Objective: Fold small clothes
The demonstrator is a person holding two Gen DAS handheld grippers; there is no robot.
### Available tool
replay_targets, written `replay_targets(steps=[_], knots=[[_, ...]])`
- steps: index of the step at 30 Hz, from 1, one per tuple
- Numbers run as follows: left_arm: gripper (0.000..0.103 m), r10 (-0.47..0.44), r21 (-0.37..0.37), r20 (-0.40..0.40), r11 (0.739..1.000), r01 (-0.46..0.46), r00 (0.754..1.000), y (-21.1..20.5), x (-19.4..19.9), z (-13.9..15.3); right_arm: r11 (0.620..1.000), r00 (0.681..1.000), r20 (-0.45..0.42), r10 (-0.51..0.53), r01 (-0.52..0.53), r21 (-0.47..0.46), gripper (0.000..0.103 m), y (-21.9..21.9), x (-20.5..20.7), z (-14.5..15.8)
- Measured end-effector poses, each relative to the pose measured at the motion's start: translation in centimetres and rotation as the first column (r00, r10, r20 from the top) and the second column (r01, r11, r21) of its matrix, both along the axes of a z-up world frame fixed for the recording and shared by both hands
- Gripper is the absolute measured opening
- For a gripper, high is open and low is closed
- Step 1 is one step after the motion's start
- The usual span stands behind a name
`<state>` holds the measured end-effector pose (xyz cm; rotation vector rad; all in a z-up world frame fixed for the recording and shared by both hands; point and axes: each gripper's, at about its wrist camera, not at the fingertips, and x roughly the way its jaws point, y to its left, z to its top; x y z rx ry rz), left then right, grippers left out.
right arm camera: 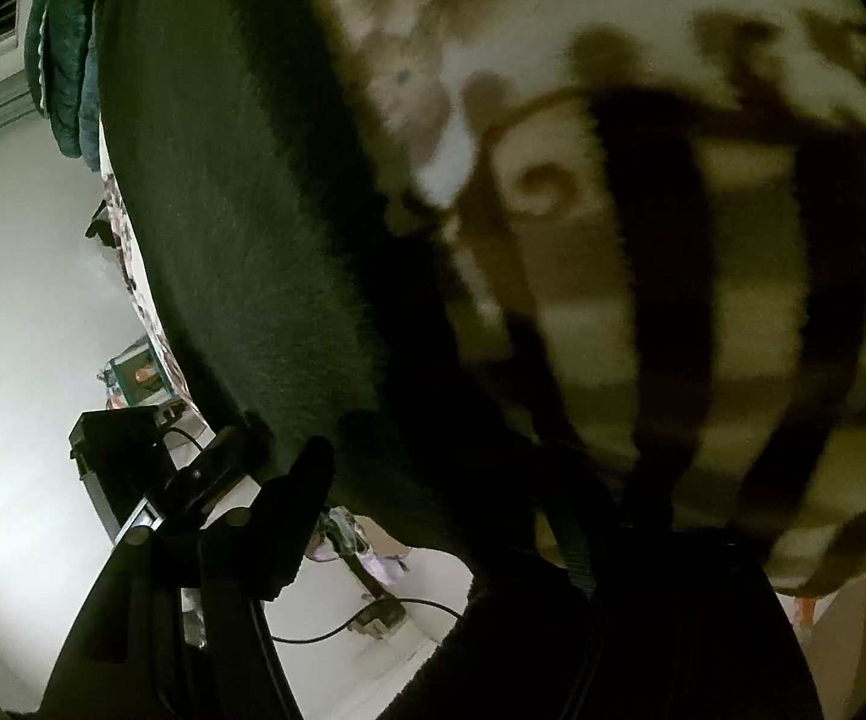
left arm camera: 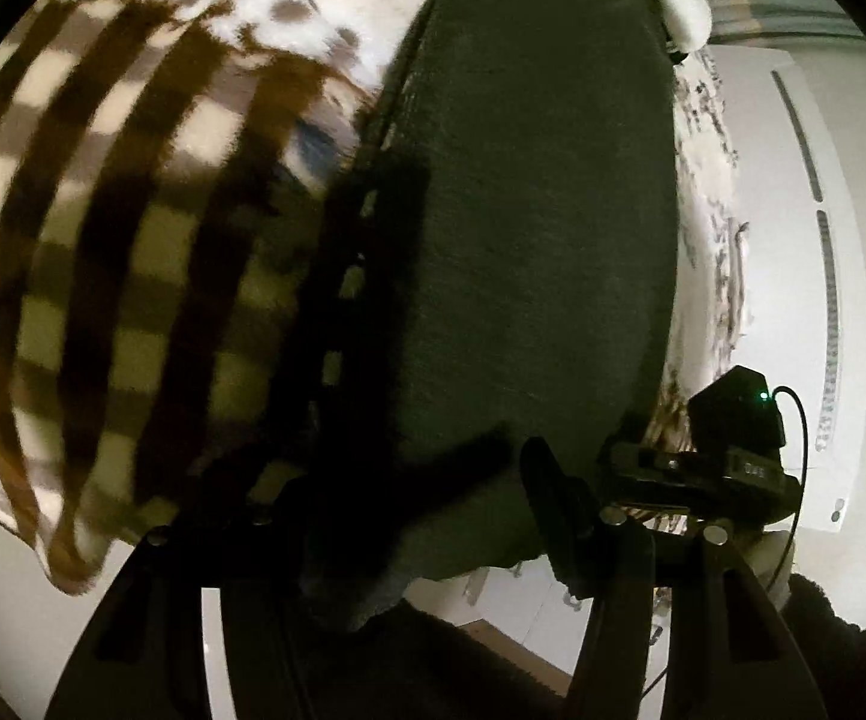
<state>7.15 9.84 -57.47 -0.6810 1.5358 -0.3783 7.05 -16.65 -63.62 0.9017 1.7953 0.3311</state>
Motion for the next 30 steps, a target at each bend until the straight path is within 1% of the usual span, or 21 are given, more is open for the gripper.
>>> replay_targets(steps=[1,2,3,4,5,7,11,12,13,15,17,19,20,21,22,23,24,25,26,27,30], knots=[[0.025,-0.014,0.019,-0.003,1.000,0.014,1.000,-0.1,-0.2,0.1,1.000,1.000,0.004,0.001,-0.001,-0.001,0.071,0.6,0.1,0.0],[0.007,-0.037,0.040,-0.004,0.999,0.037,0.999,-0.5,-0.3,0.4,1.000,1.000,0.004,0.002,-0.002,0.000,0.064,0.9,0.0,0.0],[0.007,-0.043,0.050,-0.001,0.998,0.043,0.999,-0.6,-0.6,0.6,1.000,1.000,0.001,0.009,-0.009,0.010,0.052,1.4,-0.2,0.2],[0.007,-0.040,0.070,0.003,0.997,0.039,0.999,-0.8,-0.7,1.2,1.000,1.000,-0.002,0.019,-0.019,0.016,0.019,2.1,0.0,0.2],[0.007,-0.030,0.070,0.010,0.997,0.029,1.000,-0.8,-0.7,1.9,1.000,1.000,-0.006,0.022,-0.022,0.020,0.014,2.5,-0.3,0.4],[0.007,0.013,0.053,0.011,0.998,-0.014,1.000,-0.3,-0.6,3.2,1.000,1.000,0.000,-0.001,0.001,0.029,0.011,2.6,-0.3,1.1],[0.007,0.109,-0.046,0.028,0.993,-0.108,0.994,0.8,0.4,6.7,0.996,0.999,0.042,-0.032,0.028,0.090,0.010,3.2,-0.2,4.2],[0.007,0.141,-0.094,0.038,0.986,-0.137,0.989,1.0,1.2,7.9,0.993,0.997,0.060,-0.040,0.033,0.109,0.010,3.5,0.1,5.3],[0.007,0.157,-0.120,0.046,0.981,-0.151,0.987,0.8,2.0,8.8,0.991,0.996,0.075,-0.049,0.039,0.127,0.010,3.9,0.6,6.4],[0.007,0.191,-0.168,0.078,0.970,-0.176,0.978,1.0,4.6,10.6,0.987,0.992,0.111,-0.068,0.051,0.155,0.010,4.0,2.0,8.5],[0.007,0.217,-0.195,0.109,0.962,-0.193,0.970,0.9,7.2,11.7,0.983,0.985,0.145,-0.097,0.072,0.170,0.010,3.7,3.9,10.4],[0.007,0.238,-0.240,0.140,0.950,-0.200,0.961,0.8,10.9,12.4,0.981,0.973,0.192,-0.126,0.094,0.171,0.010,3.5,7.2,12.5],[0.007,0.241,-0.242,0.157,0.950,-0.199,0.958,0.5,12.8,12.6,0.982,0.970,0.209,-0.126,0.093,0.163,0.010,2.0,9.2,12.9],[0.007,0.240,-0.237,0.185,0.952,-0.194,0.953,0.2,15.4,12.7,0.984,0.963,0.235,-0.131,0.098,0.148,0.010,1.7,11.3,13.8],[0.007,0.242,-0.235,0.197,0.952,-0.194,0.950,0.2,16.9,12.5,0.984,0.958,0.251,-0.140,0.107,0.142,0.010,0.5,13.4,14.2],[0.007,0.249,-0.242,0.203,0.950,-0.198,0.947,0.1,19.3,12.1,0.985,0.948,0.279,-0.152,0.120,0.128,0.010,0.2,16.1,14.8],[0.007,0.256,-0.249,0.204,0.947,-0.203,0.945,0.2,20.9,11.7,0.984,0.941,0.297,-0.164,0.136,0.114,0.010,-0.1,18.3,15.1],[0.007,0.261,-0.250,0.209,0.946,-0.206,0.942,0.4,22.9,11.1,0.983,0.936,0.306,-0.175,0.148,0.109,0.010,-0.6,19.5,15.4],[0.007,0.263,-0.249,0.212,0.946,-0.208,0.941,0.4,24.9,10.6,0.981,0.930,0.313,-0.191,0.166,0.103,0.010,-1.7,22.1,15.4],[0.007,0.266,-0.251,0.215,0.945,-0.210,0.940,0.7,26.8,10.3,0.978,0.922,0.327,-0.208,0.189,0.090,0.010,-1.9,25.2,15.4],[0.007,0.274,-0.262,0.215,0.941,-0.214,0.937,0.3,32.1,9.4,0.968,0.907,0.337,-0.251,0.238,0.079,0.010,-2.8,32.3,14.8]])
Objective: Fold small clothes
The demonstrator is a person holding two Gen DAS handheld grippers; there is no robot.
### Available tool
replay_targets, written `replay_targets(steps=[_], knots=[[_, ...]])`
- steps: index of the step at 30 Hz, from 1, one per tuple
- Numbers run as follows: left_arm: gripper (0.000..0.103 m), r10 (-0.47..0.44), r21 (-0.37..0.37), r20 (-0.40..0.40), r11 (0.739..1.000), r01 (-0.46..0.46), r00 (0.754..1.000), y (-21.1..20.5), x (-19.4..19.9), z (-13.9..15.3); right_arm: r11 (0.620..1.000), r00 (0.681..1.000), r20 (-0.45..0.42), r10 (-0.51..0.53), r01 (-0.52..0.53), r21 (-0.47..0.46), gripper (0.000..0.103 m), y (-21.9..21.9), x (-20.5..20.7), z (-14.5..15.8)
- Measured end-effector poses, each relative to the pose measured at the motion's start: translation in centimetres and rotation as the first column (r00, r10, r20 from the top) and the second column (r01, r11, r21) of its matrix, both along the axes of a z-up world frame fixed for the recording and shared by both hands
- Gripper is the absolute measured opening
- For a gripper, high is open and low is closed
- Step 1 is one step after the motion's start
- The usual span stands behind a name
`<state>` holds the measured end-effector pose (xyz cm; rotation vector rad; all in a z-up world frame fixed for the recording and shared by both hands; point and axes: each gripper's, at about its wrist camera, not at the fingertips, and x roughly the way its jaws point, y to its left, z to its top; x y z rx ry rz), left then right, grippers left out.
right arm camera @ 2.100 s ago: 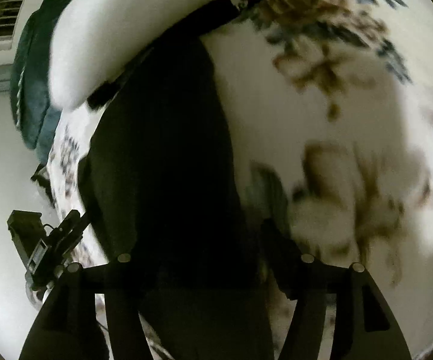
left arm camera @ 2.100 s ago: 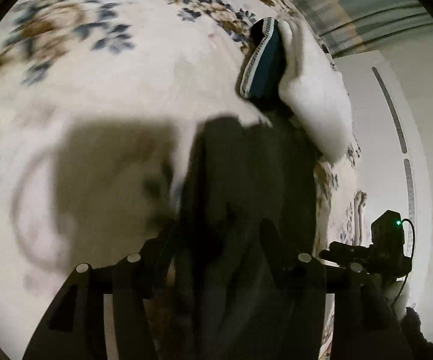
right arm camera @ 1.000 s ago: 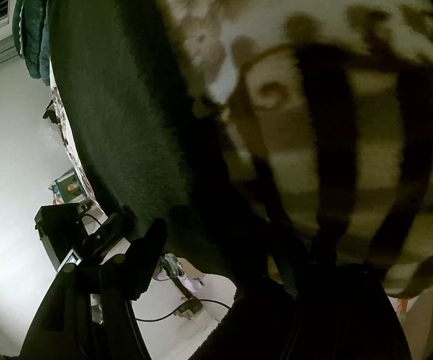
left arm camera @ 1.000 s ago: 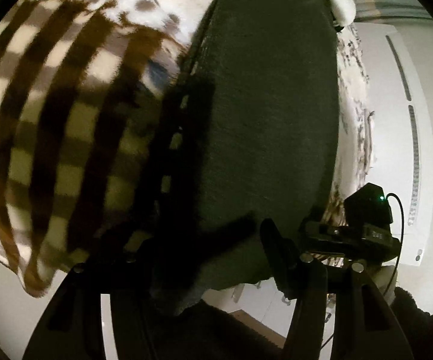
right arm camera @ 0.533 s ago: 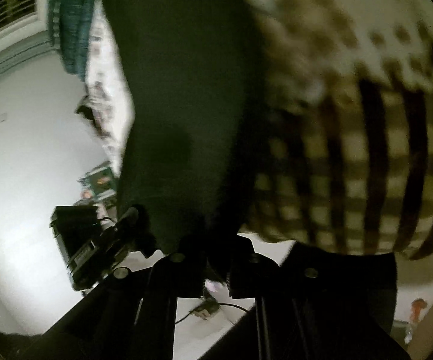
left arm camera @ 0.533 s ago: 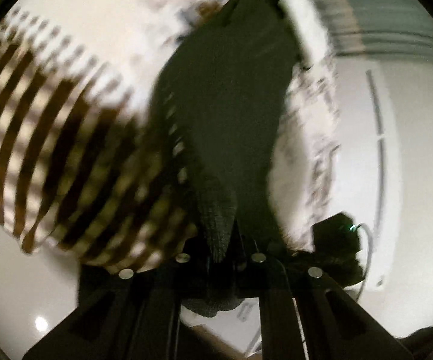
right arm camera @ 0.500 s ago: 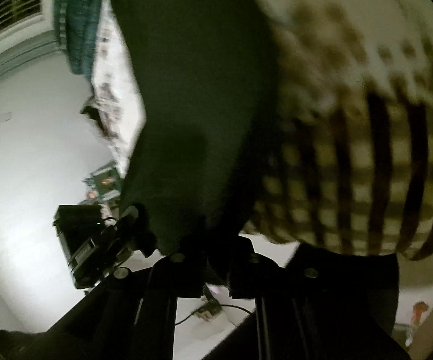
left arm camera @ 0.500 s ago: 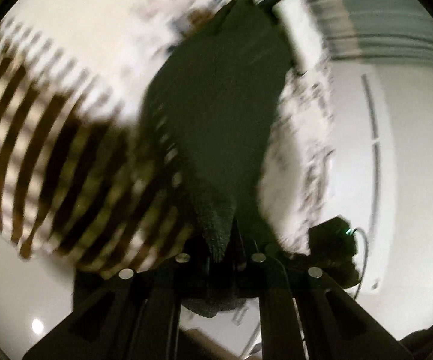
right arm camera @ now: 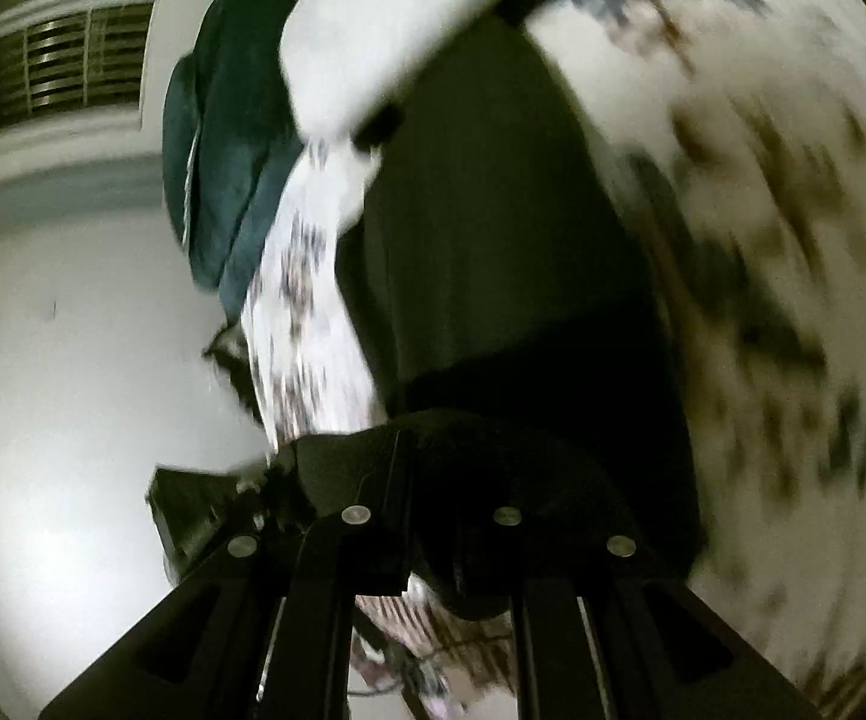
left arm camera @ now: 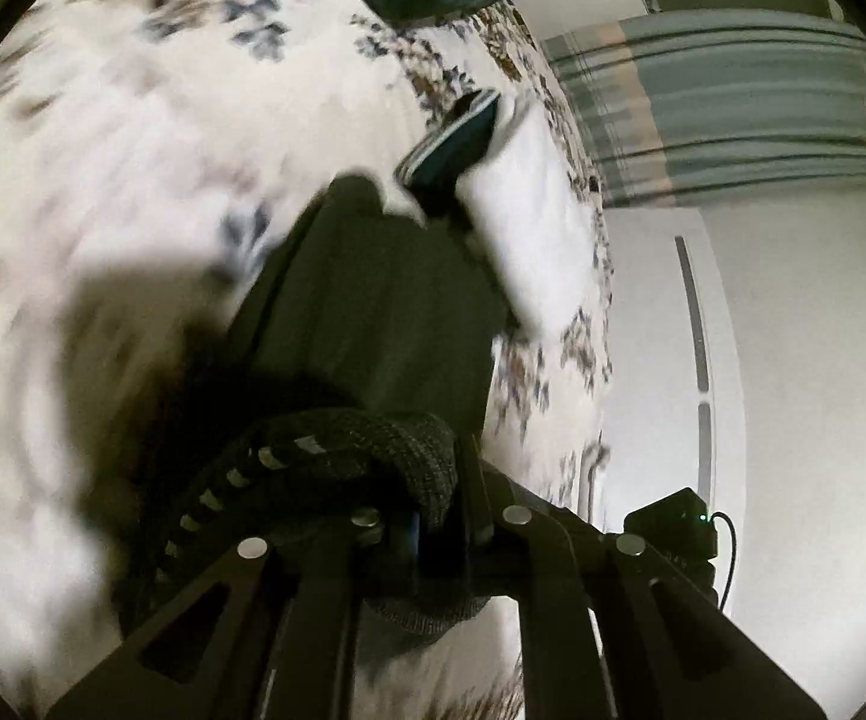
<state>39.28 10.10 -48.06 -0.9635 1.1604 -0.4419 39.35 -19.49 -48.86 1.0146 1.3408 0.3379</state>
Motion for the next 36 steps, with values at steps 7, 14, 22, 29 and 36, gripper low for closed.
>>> replay_targets(steps=[7,14,22,29,36], knots=[[0.021,-0.010,-0.008,-0.048,1.000,0.010,0.999,-0.8,10.1,-2.5,0.994,0.993,-0.046,-0.112,0.113,0.010,0.010,-4.4,11.0,-2.5],[0.054,0.058,-0.032,-0.001,0.998,-0.058,0.998,1.6,13.2,-2.2,0.978,0.977,-0.035,-0.211,0.211,-0.005,0.037,-7.1,15.5,-3.4],[0.054,0.098,0.210,0.030,0.972,-0.102,0.995,3.5,2.6,-0.2,0.979,0.999,-0.042,-0.014,0.006,-0.202,0.090,-8.2,11.8,-1.4],[0.060,0.224,0.161,-0.142,0.966,-0.200,0.964,3.1,-11.5,-3.4,0.924,0.970,-0.116,0.213,-0.239,-0.299,0.103,-8.0,8.3,-1.9],[0.065,0.292,-0.001,-0.204,0.954,-0.298,0.934,-1.5,-13.9,-8.5,0.897,0.924,-0.124,0.361,-0.381,-0.222,0.103,-7.9,11.1,-5.1]])
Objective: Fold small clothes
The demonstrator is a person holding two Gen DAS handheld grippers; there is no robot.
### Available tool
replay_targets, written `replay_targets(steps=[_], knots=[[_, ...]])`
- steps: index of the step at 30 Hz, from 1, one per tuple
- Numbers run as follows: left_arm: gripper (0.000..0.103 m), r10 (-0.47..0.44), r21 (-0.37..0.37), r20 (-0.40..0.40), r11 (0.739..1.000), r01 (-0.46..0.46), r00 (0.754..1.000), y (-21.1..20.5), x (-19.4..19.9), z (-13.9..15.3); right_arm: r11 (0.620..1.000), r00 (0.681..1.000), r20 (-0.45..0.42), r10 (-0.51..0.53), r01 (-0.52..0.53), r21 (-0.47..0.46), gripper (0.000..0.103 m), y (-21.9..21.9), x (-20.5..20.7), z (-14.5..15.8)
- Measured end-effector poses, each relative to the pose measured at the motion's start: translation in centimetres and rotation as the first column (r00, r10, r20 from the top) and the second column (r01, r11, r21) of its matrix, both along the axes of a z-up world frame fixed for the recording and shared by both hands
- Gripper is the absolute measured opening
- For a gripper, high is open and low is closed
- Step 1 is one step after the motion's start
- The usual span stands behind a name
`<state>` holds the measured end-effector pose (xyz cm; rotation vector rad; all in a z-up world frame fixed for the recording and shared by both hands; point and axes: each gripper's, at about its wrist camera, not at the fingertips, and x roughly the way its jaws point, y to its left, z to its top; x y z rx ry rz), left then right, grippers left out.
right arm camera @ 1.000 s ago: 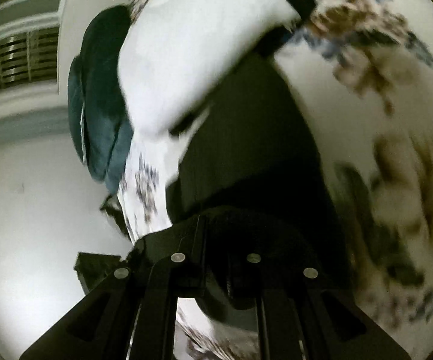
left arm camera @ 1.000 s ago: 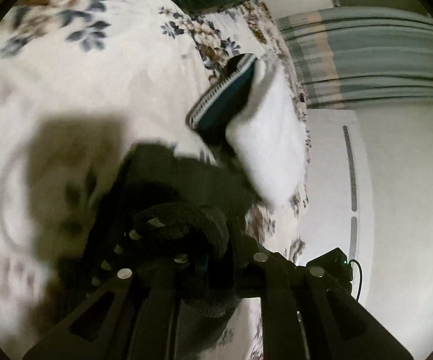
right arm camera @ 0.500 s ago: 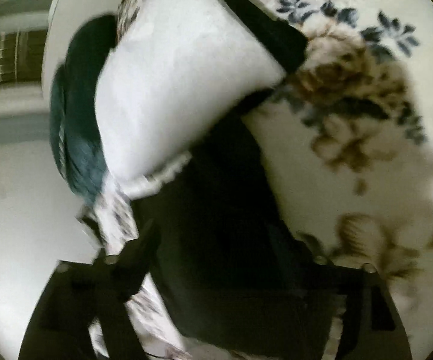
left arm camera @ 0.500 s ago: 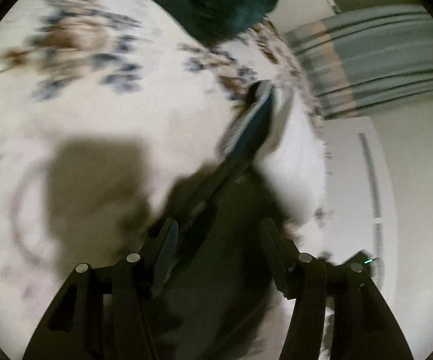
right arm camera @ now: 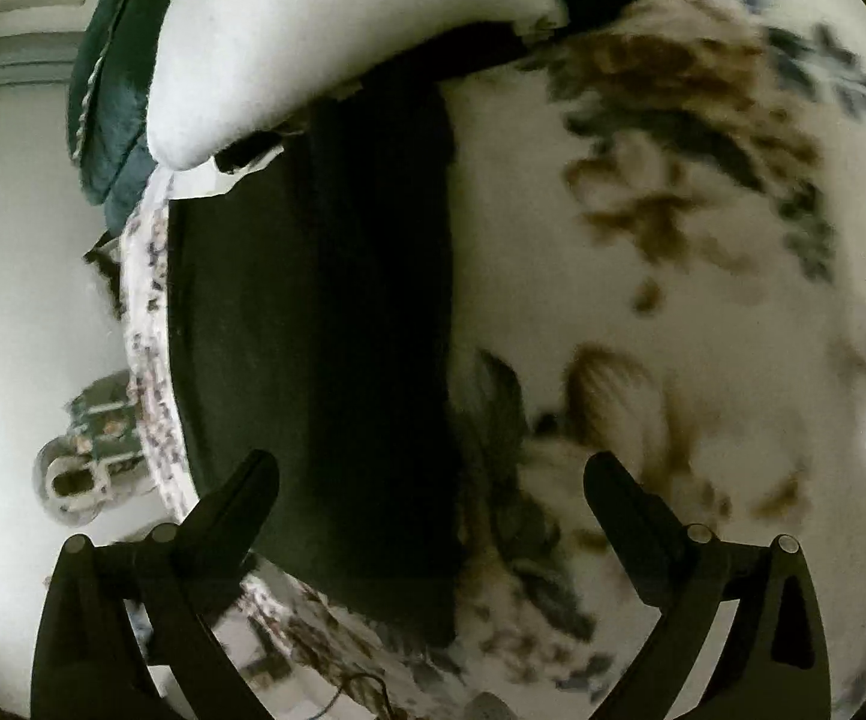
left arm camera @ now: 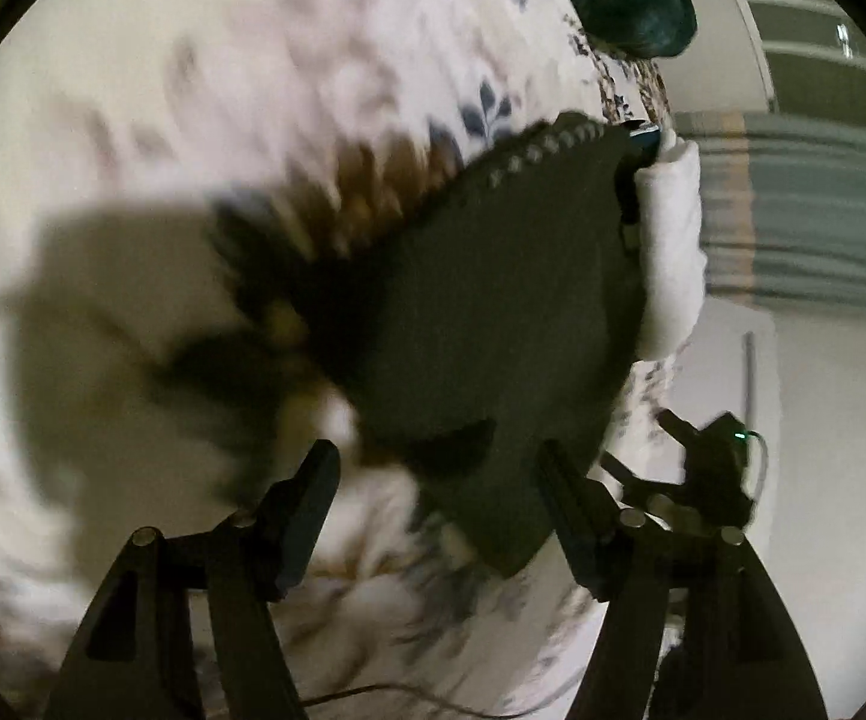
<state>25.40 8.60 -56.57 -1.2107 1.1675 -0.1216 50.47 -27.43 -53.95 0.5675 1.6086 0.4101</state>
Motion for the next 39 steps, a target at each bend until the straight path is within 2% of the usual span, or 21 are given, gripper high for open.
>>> replay_targets(steps=[3,6,12,14,15,16,17,18,20,23,26,29,30,32,33,35,37,39], knots=[[0.066,0.033,-0.061,0.043,0.998,-0.031,0.999,-2.6,1.9,-2.3,0.997,0.998,0.033,0.060,-0.061,0.056,0.103,0.6,2.6,-2.1],[0.066,0.087,-0.063,0.049,0.994,-0.084,0.995,-3.1,3.3,-4.1,0.992,0.996,0.040,0.084,-0.087,0.093,0.103,1.7,5.3,-4.1],[0.066,0.235,-0.083,0.054,0.970,-0.231,0.970,-2.6,3.9,-3.6,0.980,0.997,0.032,0.073,-0.078,0.184,0.103,4.0,8.9,-6.2],[0.051,0.261,-0.049,0.057,0.965,-0.258,0.964,-2.4,4.1,-3.1,0.974,0.998,0.032,0.045,-0.051,0.220,0.102,4.2,9.6,-6.5],[0.037,0.260,-0.034,0.058,0.966,-0.258,0.964,-2.2,4.4,-2.8,0.973,0.999,0.030,0.032,-0.038,0.227,0.100,4.1,9.7,-6.6],[0.031,0.257,-0.035,0.066,0.966,-0.255,0.964,-1.9,4.5,-2.5,0.972,0.999,0.029,0.014,-0.020,0.234,0.083,4.0,9.8,-6.6],[0.030,0.251,-0.042,0.076,0.968,-0.248,0.965,-1.8,4.7,-2.3,0.971,1.000,0.027,0.001,-0.008,0.238,0.038,3.9,9.8,-6.7],[0.028,0.237,-0.053,0.085,0.971,-0.234,0.968,-1.5,5.0,-2.0,0.973,1.000,0.022,-0.002,-0.004,0.233,0.022,3.7,9.6,-6.8],[0.026,0.190,-0.044,0.097,0.981,-0.187,0.977,-1.7,5.7,-1.2,0.968,0.998,0.049,-0.030,0.017,0.252,0.020,3.0,8.8,-6.5],[0.025,0.092,-0.009,0.115,0.996,-0.092,0.989,-0.6,6.6,0.9,0.960,0.993,0.071,-0.097,0.075,0.272,0.019,1.5,6.0,-5.3],[0.025,-0.026,0.056,0.141,0.998,0.019,0.990,0.8,8.7,3.5,0.955,0.987,0.068,-0.149,0.126,0.270,0.018,0.3,2.3,-3.7],[0.025,-0.186,0.120,0.147,0.978,0.169,0.971,1.7,11.1,5.7,0.943,0.978,0.017,-0.210,0.198,0.267,0.018,-0.7,-3.9,-2.6],[0.025,-0.255,0.135,0.132,0.962,0.238,0.958,1.6,12.0,6.0,0.934,0.970,-0.009,-0.242,0.236,0.267,0.018,-0.9,-6.7,-2.3],[0.025,-0.364,0.151,0.095,0.925,0.348,0.926,0.9,12.8,5.5,0.918,0.952,-0.056,-0.300,0.304,0.256,0.018,-1.0,-11.3,-1.9],[0.025,-0.425,0.163,0.062,0.897,0.411,0.903,0.2,12.9,4.8,0.897,0.930,-0.092,-0.355,0.367,0.245,0.018,-1.1,-14.6,-1.8],[0.027,-0.492,0.155,0.013,0.861,0.484,0.871,-0.8,13.1,3.1,0.876,0.902,-0.123,-0.414,0.431,0.217,0.018,-0.4,-18.8,-1.5],[0.032,-0.520,0.144,-0.040,0.842,0.520,0.853,-1.2,12.5,0.8,0.866,0.885,-0.148,-0.441,0.463,0.189,0.018,0.5,-22.0,-1.7],[0.041,-0.499,0.136,-0.040,0.856,0.499,0.866,-0.9,11.8,-0.3,0.873,0.878,-0.173,-0.446,0.469,0.132,0.021,1.5,-24.3,-3.3]])
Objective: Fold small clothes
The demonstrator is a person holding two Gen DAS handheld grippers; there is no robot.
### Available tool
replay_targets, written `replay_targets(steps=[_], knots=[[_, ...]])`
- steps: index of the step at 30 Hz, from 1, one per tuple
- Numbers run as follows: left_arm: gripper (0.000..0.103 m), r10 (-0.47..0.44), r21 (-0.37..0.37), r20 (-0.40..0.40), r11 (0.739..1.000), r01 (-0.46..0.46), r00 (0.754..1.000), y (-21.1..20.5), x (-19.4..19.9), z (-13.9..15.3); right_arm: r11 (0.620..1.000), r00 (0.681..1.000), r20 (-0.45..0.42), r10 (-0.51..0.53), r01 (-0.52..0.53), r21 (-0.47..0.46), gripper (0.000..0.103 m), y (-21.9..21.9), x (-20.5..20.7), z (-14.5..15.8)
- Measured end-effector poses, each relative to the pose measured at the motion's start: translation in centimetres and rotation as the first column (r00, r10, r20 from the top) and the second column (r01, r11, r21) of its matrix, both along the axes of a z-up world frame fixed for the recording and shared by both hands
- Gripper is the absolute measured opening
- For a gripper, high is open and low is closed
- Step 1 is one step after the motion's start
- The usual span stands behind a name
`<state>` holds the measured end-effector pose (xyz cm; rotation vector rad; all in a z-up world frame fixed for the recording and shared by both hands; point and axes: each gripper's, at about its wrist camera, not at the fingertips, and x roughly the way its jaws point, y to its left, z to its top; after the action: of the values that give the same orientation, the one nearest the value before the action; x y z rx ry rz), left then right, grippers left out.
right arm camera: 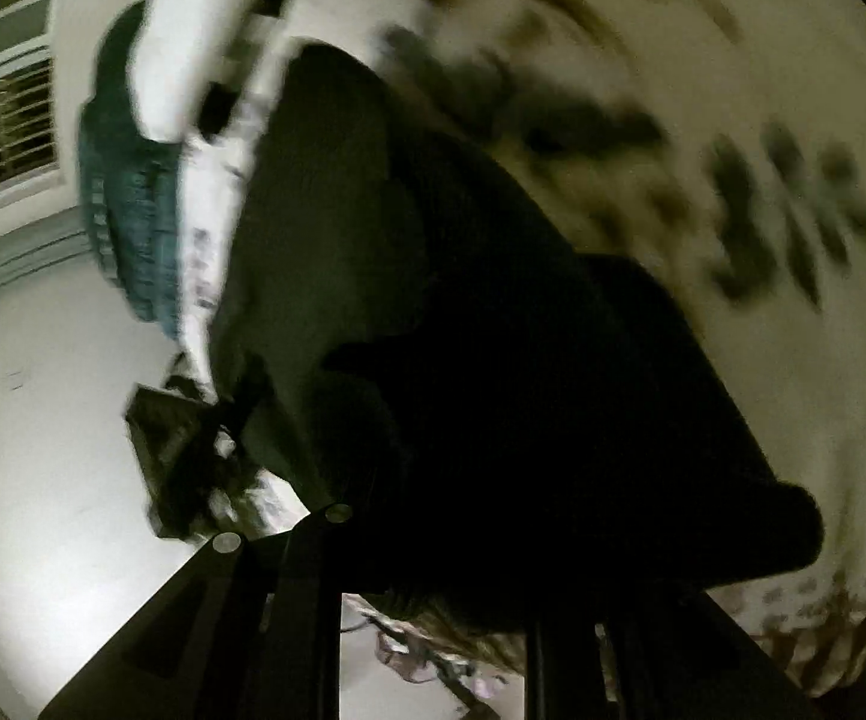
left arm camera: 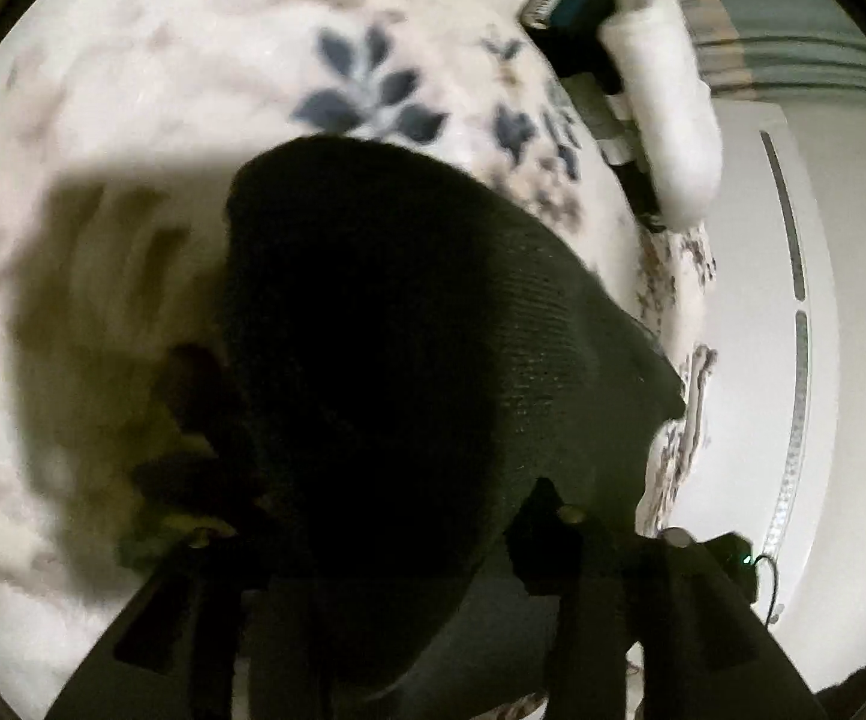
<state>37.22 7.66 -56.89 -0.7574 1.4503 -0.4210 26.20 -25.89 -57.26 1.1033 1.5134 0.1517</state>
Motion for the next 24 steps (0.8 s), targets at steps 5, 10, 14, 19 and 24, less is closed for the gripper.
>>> replay_targets(steps=[5,10,14,19,24], knots=[[0.054,0.122,0.016,0.013,0.992,-0.122,0.992,0.8,-1.9,1.0,0.997,0.996,-0.067,0.064,-0.067,-0.042,0.048,-1.0,0.7,-0.9],[0.054,0.185,0.193,0.119,0.960,-0.205,0.976,1.2,-5.5,5.6,0.969,0.975,-0.100,0.196,-0.209,-0.135,0.073,-3.0,1.6,2.2],[0.054,0.195,0.303,0.159,0.924,-0.236,0.968,1.6,-10.0,8.5,0.963,0.973,-0.107,0.206,-0.220,-0.152,0.077,-5.0,2.3,5.1],[0.054,0.159,0.431,0.076,0.885,-0.176,0.984,1.1,-15.7,5.5,0.940,0.974,-0.063,0.219,-0.228,-0.252,0.079,-6.2,5.3,8.5],[0.061,0.169,0.438,0.019,0.884,-0.160,0.986,-0.1,-18.2,-0.6,0.913,0.956,0.032,0.291,-0.268,-0.308,0.082,-5.7,12.0,8.3]])
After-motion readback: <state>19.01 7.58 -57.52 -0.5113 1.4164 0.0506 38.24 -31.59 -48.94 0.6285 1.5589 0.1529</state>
